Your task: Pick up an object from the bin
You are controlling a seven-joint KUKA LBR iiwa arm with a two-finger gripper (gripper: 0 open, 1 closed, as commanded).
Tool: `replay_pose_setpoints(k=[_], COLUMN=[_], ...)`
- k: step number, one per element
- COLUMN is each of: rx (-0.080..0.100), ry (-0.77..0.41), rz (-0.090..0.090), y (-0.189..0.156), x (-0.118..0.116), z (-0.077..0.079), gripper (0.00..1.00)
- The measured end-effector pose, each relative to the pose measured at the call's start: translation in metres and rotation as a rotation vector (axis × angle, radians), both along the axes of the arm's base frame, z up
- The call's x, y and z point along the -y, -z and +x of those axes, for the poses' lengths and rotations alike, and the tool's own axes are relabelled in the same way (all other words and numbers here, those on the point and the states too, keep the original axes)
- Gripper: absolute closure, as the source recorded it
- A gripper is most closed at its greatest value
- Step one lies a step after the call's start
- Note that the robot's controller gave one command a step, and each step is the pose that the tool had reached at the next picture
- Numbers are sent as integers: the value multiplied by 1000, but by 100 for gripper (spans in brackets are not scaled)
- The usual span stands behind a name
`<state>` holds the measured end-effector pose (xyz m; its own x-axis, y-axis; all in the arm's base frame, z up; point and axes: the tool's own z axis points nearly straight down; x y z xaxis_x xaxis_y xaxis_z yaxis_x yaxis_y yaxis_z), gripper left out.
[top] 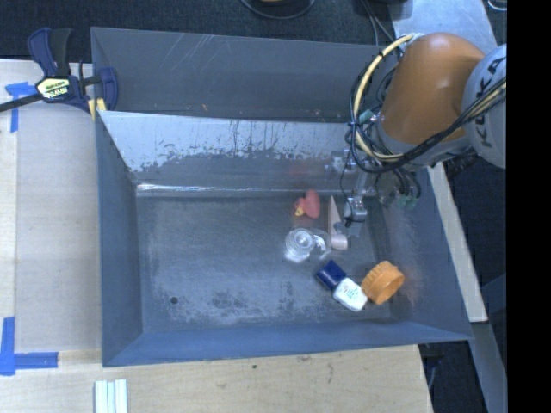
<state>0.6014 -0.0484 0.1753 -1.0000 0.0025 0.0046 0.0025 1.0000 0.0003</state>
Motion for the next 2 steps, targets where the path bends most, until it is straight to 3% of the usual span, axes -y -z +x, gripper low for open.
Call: replay_pose_setpoints(k=[1, 2], rx=[9, 14], ry=[-2, -193], rz=[-1, 2], y=[-5, 103], x=[0, -23], z=[2, -25], gripper=[0, 0])
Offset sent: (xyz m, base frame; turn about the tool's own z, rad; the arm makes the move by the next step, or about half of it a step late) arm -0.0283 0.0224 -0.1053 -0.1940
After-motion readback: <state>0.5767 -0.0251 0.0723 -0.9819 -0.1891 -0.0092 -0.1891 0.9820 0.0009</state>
